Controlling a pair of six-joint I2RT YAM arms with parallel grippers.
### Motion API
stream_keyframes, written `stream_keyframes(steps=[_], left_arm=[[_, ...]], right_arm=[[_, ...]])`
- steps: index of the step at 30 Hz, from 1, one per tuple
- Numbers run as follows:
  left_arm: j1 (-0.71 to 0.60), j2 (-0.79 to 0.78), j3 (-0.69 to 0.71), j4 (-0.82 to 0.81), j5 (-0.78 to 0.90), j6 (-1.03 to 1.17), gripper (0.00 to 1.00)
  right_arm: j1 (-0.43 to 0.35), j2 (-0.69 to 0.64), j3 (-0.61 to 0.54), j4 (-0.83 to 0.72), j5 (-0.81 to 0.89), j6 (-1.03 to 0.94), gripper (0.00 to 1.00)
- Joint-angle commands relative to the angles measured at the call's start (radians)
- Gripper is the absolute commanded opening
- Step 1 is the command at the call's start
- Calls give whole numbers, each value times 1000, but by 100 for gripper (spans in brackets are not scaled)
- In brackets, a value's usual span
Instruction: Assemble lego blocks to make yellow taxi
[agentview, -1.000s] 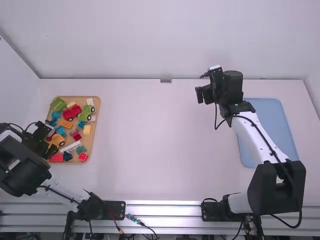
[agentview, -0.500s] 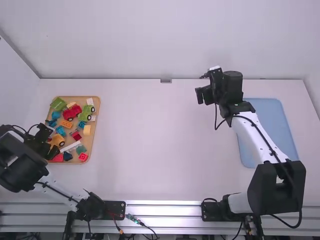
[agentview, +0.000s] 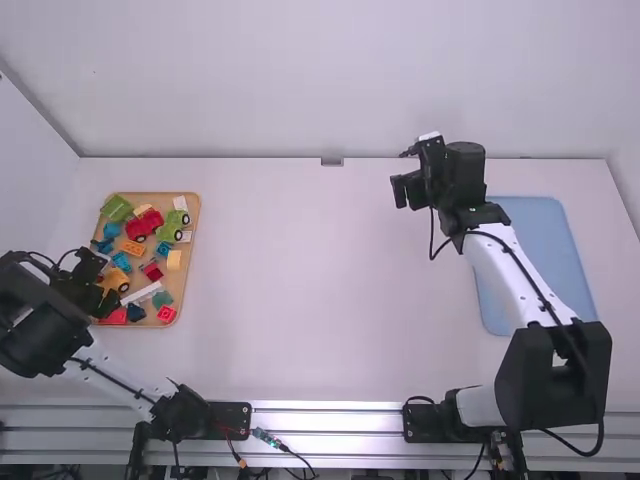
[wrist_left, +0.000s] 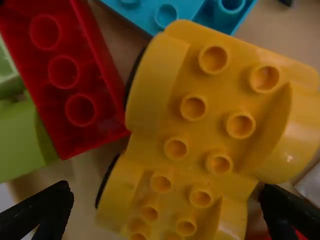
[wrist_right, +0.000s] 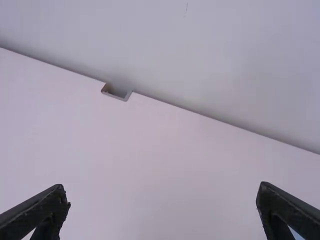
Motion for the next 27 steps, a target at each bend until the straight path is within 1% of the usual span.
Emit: stream_keyframes(steps=[1,3,8,10,12,16,17,18,22,27], left_arm=[[-7,29,8,3,-2,-6,96],[-6,29,8,5,-1,-12,96],[-8,29,8,14,4,-26,93],[-9,29,8,13,13,-26,88],[-7,29,8,12,38,-26,79],[-7,29,8,2,21,-26,73],[-7,29,8,2,18,-26,70],[-8,29,8,2,20,-27,65],[-6,29,8,-3,20,-28,58],[-8,29,8,31,21,-112,57]], right_arm=[[1,1,29,-2,-6,-2,99],[1,1,29,-2,-6,-2,99],[1,1,29,-2,-6,2,99],[1,1,29,-4,-6,1,99],[1,1,29,-4,-5,1,99],[1,1,29,-4,-5,2,99],[1,1,29,-5,-5,1,99],[1,1,29,-4,-4,1,99],[1,1,29,-5,-6,2,99],[1,1,29,-5,-3,1,99]])
